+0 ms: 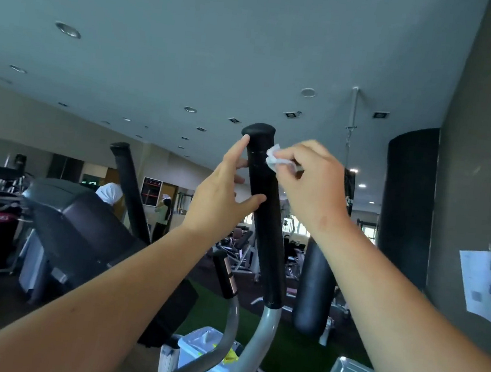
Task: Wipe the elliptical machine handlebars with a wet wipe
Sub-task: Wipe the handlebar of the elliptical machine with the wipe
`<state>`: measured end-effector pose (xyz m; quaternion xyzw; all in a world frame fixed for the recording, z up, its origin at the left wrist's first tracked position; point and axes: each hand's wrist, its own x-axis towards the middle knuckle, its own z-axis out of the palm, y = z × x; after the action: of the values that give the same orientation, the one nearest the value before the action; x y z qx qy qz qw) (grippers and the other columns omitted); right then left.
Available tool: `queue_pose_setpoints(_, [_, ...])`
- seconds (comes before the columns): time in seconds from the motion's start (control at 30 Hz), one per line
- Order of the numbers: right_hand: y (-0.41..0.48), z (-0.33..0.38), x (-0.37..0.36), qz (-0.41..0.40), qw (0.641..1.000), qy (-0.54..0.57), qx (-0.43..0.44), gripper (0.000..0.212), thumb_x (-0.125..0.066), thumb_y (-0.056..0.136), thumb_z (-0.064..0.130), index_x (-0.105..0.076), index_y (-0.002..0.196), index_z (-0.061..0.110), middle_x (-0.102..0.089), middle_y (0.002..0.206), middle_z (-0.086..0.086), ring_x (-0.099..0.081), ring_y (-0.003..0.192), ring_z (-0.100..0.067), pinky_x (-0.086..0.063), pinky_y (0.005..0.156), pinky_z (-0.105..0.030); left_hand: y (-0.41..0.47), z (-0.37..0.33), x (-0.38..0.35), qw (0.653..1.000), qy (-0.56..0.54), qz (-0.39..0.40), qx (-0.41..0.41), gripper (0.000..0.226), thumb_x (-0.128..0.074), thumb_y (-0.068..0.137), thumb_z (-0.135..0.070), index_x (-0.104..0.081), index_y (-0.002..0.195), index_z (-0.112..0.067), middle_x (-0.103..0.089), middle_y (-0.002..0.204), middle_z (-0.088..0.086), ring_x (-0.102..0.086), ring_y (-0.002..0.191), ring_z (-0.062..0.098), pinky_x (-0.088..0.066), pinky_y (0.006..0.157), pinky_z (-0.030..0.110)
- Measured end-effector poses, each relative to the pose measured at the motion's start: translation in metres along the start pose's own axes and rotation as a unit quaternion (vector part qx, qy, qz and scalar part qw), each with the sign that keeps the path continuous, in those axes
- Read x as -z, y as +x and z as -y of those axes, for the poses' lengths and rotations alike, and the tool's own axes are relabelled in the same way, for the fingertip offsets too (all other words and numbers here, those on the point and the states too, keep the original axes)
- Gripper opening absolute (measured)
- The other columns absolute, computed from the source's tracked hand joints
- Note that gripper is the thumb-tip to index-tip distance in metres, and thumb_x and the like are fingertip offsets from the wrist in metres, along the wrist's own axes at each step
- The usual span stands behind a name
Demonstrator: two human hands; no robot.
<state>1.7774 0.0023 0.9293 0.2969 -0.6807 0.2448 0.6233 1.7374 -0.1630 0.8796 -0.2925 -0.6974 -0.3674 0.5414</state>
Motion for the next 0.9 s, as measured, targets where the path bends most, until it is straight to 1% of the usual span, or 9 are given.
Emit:
queue_pose_setpoints(0.13, [0.026,0.024,-0.01,-0.058,0.998,-0.029,0.02,0.018,-0.066,0.087,0.006,-0.078,0.094,0.018,-0.064,0.096,0.005,-0.057,0.081,-0.006,-0.039,0.072,-0.006,0.0,0.012,-0.005,0.999,-0.031,0.006,-0.017,0.106,-0.081,0.083,-0.035,-0.008,0.158,-0.047,-0.056,0.14,-0.02,-0.061,0.106,0.001,-0.056,0.087,0.031])
queue_pose_setpoints(0.3, [-0.021,0.026,-0.014,0.021,0.992,-0.122,0.016,0.023,-0.069,0.087,0.004,-0.077,0.1,0.02,-0.059,0.094,0.01,-0.054,0.075,-0.003,-0.043,0.074,-0.008,-0.009,0.029,-0.008,0.995,-0.079,0.051,-0.021,0.104,-0.08,0.086,-0.029,-0.008,0.159,-0.045,-0.058,0.137,-0.02,-0.059,0.11,-0.003,-0.051,0.096,0.027])
queue_pose_setpoints(0.37, [-0.022,0.037,-0.013,0.015,0.991,-0.133,0.011,0.024,-0.069,0.086,0.002,-0.078,0.1,0.02,-0.059,0.092,0.009,-0.054,0.074,-0.003,-0.039,0.074,-0.005,-0.008,0.032,-0.009,0.994,-0.097,0.055,-0.014,0.103,-0.08,0.085,-0.032,-0.009,0.16,-0.043,-0.061,0.133,-0.017,-0.059,0.105,-0.003,-0.051,0.095,0.027])
queue_pose_setpoints(0.5, [0.015,0.063,-0.016,-0.058,0.987,-0.139,0.055,0.026,-0.068,0.085,-0.001,-0.079,0.1,0.017,-0.063,0.096,0.0,-0.057,0.079,-0.01,-0.045,0.075,-0.015,0.006,0.032,-0.008,0.987,-0.151,0.05,0.011,0.103,-0.08,0.084,-0.037,-0.009,0.158,-0.049,-0.065,0.112,-0.014,-0.063,0.1,0.004,-0.054,0.093,0.033])
queue_pose_setpoints(0.57, [0.011,0.058,-0.019,-0.027,0.984,-0.165,0.056,0.028,-0.067,0.085,-0.001,-0.078,0.102,0.018,-0.061,0.098,0.002,-0.057,0.083,-0.012,-0.049,0.078,-0.02,0.007,0.032,-0.009,0.985,-0.162,0.057,0.009,0.102,-0.079,0.085,-0.034,-0.009,0.157,-0.051,-0.064,0.109,-0.012,-0.064,0.099,0.005,-0.054,0.094,0.034])
queue_pose_setpoints(0.67, [-0.027,0.042,-0.02,0.052,0.971,-0.234,0.005,0.025,-0.067,0.088,0.005,-0.076,0.106,0.02,-0.058,0.096,0.005,-0.061,0.084,-0.016,-0.055,0.077,-0.036,0.002,0.036,-0.014,0.977,-0.195,0.081,0.013,0.098,-0.077,0.086,-0.028,-0.012,0.155,-0.055,-0.064,0.111,-0.011,-0.067,0.093,0.007,-0.056,0.091,0.04])
queue_pose_setpoints(0.73, [-0.038,0.044,-0.017,0.063,0.965,-0.255,-0.004,0.021,-0.068,0.09,0.009,-0.078,0.105,0.02,-0.057,0.091,0.005,-0.061,0.079,-0.015,-0.053,0.074,-0.027,-0.002,0.038,-0.019,0.977,-0.2,0.078,0.021,0.094,-0.076,0.087,-0.027,-0.016,0.155,-0.054,-0.064,0.111,-0.012,-0.069,0.087,0.006,-0.058,0.086,0.04])
queue_pose_setpoints(0.83, [-0.009,0.063,-0.018,0.004,0.973,-0.229,0.02,0.019,-0.069,0.089,0.008,-0.079,0.101,0.019,-0.051,0.087,0.01,-0.051,0.071,-0.006,-0.036,0.069,-0.006,-0.003,0.039,-0.022,0.974,-0.216,0.06,0.033,0.089,-0.077,0.087,-0.03,-0.023,0.154,-0.051,-0.065,0.111,-0.012,-0.069,0.083,0.005,-0.059,0.082,0.037])
queue_pose_setpoints(0.9, [0.011,0.072,-0.023,-0.023,0.974,-0.22,0.041,0.02,-0.068,0.089,0.008,-0.079,0.101,0.02,-0.049,0.088,0.012,-0.048,0.072,-0.006,-0.036,0.068,-0.006,-0.004,0.038,-0.024,0.973,-0.219,0.056,0.036,0.086,-0.077,0.087,-0.031,-0.026,0.153,-0.048,-0.065,0.111,-0.012,-0.069,0.083,0.005,-0.058,0.082,0.031])
